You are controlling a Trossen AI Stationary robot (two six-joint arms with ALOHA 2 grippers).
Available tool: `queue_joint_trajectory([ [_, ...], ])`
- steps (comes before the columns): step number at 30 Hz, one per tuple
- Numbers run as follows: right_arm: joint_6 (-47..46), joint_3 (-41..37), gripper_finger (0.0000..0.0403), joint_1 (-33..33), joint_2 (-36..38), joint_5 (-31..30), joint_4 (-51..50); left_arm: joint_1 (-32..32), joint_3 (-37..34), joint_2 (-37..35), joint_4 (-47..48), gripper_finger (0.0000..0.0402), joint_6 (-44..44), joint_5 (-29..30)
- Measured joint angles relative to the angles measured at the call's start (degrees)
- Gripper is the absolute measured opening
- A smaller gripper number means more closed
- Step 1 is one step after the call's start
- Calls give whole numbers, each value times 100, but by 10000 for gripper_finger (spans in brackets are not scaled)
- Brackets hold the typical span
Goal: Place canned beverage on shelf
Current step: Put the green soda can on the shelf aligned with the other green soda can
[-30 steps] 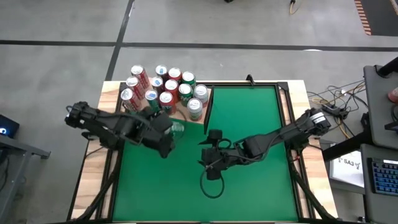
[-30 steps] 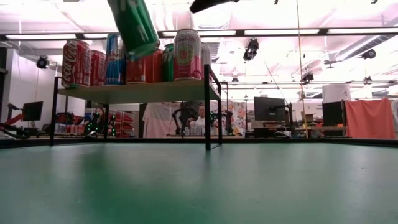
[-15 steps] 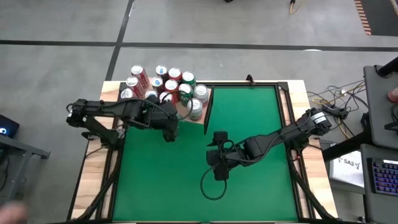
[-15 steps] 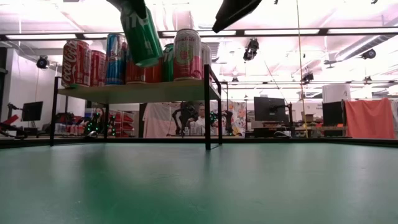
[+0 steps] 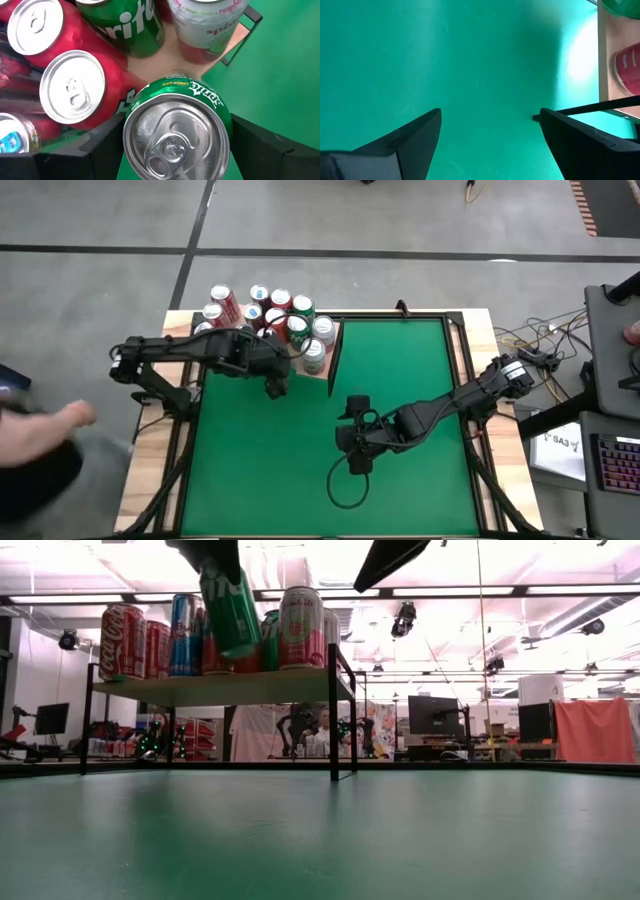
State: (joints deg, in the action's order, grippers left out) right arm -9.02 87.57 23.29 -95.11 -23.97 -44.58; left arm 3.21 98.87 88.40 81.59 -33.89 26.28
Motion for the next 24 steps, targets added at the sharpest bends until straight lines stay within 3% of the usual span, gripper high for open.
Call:
queue_joint_trajectory([
  [24, 72, -39, 327, -2, 0, -4, -169, -239, 0, 346, -68, 285, 38, -44],
])
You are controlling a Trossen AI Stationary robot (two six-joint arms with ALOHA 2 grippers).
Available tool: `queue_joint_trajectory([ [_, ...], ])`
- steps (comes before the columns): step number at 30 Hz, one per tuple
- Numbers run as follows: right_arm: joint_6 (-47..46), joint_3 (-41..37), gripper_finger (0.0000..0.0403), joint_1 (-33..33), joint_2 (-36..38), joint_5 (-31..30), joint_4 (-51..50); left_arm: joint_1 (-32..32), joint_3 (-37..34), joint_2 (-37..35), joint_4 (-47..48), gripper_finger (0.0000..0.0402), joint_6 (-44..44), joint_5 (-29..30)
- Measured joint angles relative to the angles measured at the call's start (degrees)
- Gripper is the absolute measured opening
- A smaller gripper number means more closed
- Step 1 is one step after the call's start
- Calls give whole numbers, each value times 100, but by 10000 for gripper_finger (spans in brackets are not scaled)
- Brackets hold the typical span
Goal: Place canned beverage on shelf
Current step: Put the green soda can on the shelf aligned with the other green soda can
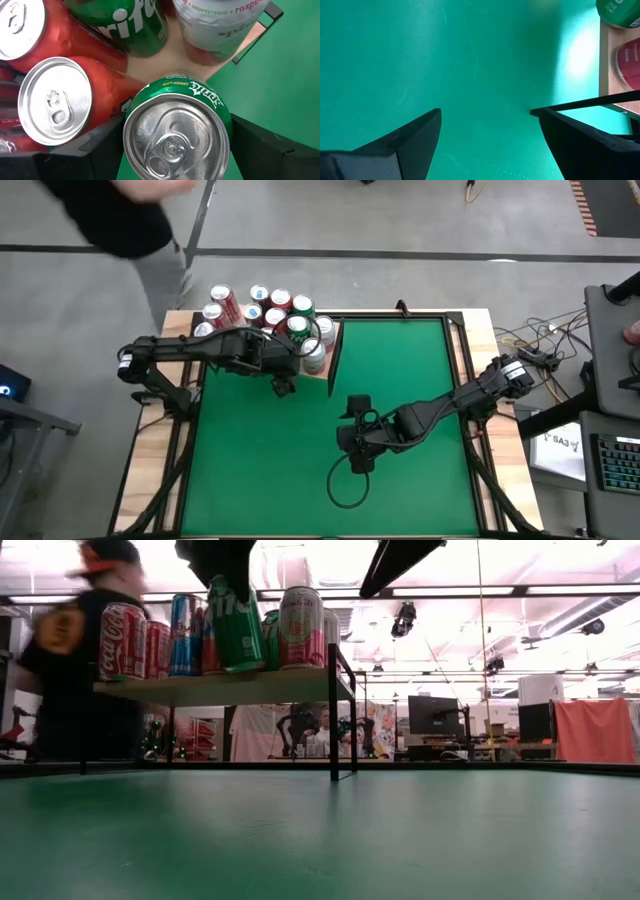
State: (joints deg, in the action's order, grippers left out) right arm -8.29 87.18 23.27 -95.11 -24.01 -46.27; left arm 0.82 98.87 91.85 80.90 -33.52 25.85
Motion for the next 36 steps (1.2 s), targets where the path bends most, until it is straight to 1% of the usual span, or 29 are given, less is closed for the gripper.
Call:
queue_joint_trajectory([
  [13, 93, -13, 327, -2, 0, -4, 89, -41, 0, -2, -132, 286, -42, 7],
  [18, 143, -19, 327, -2, 0, -4, 111, -50, 0, 0, -153, 300, -42, 18],
  [26, 149, -102, 327, -2, -2, -4, 136, -56, 0, 4, -230, 298, -47, 57],
  [36, 152, -288, 327, -2, -2, -4, 279, -98, 0, 7, -331, 307, -63, 74],
])
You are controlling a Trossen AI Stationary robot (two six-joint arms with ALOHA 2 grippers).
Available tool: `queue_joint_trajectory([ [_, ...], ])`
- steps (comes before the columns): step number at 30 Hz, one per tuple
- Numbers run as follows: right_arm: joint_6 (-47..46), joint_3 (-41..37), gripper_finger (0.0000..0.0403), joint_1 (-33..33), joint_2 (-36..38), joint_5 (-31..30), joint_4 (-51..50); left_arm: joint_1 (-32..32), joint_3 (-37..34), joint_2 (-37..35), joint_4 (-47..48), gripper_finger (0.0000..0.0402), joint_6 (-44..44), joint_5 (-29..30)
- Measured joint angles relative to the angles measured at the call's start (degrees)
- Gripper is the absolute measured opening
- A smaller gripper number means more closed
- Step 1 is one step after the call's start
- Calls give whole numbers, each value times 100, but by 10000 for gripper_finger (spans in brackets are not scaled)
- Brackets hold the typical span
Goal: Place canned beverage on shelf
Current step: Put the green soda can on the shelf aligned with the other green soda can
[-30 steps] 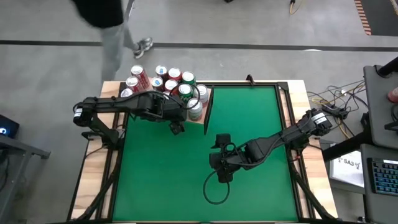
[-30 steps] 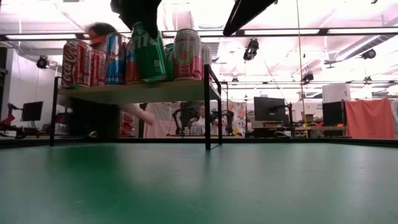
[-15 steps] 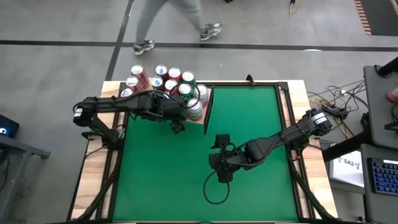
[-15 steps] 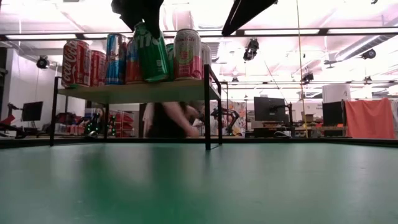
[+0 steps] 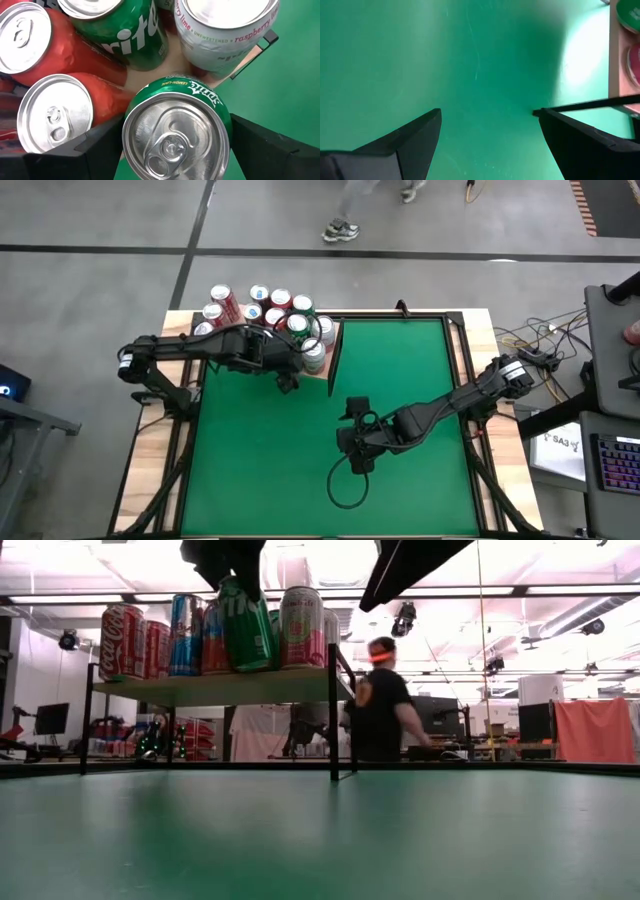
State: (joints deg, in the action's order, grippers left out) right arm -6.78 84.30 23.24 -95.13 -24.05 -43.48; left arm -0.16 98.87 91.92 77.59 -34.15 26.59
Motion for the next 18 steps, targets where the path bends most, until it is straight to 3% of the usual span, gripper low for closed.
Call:
queue_joint_trajectory([
  [18, 645, -95, 327, -62, -2, -315, 1543, -90, 0, 4, -93, 309, -42, 15],
])
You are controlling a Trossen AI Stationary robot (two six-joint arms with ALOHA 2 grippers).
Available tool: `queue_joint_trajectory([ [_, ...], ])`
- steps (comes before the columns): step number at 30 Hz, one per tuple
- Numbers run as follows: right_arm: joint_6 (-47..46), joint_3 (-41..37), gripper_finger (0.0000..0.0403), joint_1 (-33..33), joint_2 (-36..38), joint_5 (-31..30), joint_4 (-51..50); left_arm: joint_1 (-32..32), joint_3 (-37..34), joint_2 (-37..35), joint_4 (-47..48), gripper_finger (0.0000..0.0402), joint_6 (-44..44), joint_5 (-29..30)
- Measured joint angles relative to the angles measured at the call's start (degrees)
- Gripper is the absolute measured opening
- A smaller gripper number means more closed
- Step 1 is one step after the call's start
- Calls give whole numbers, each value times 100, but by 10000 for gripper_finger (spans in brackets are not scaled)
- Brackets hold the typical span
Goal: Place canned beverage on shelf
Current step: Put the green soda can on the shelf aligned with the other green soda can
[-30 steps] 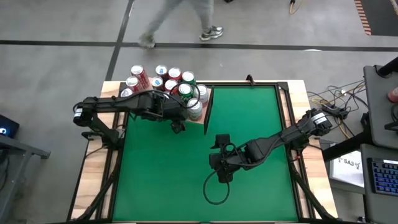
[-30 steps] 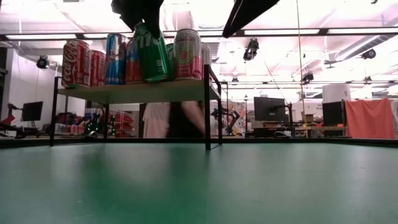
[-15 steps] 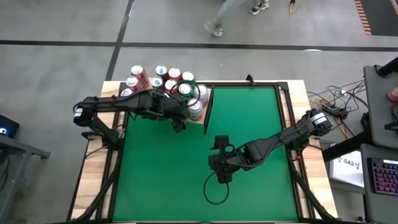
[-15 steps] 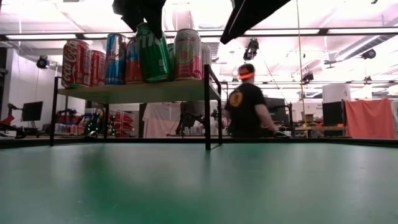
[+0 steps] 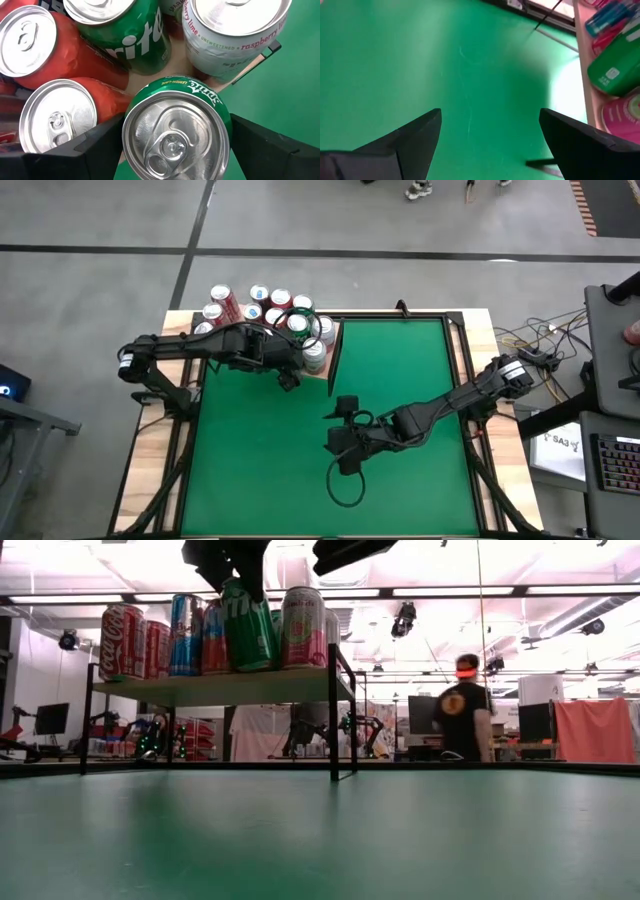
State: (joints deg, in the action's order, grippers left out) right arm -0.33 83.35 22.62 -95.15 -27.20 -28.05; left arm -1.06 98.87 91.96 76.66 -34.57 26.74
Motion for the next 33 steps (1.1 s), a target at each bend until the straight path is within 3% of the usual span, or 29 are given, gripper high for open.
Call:
queue_joint_trajectory([
  [8, 167, -15, 327, -305, -70, -1, 958, -7, 0, 0, -8, 310, 48, 7],
  [20, 925, -26, 319, -834, -754, 13, 2611, -9, 0, 0, -9, 310, 63, -65],
  [24, 935, -26, 270, -1060, -869, 11, 2774, -9, 0, 0, -11, 310, 63, -74],
  [33, 1050, -26, 101, -1437, -1153, 9, 3153, -9, 0, 0, -25, 310, 63, -76],
])
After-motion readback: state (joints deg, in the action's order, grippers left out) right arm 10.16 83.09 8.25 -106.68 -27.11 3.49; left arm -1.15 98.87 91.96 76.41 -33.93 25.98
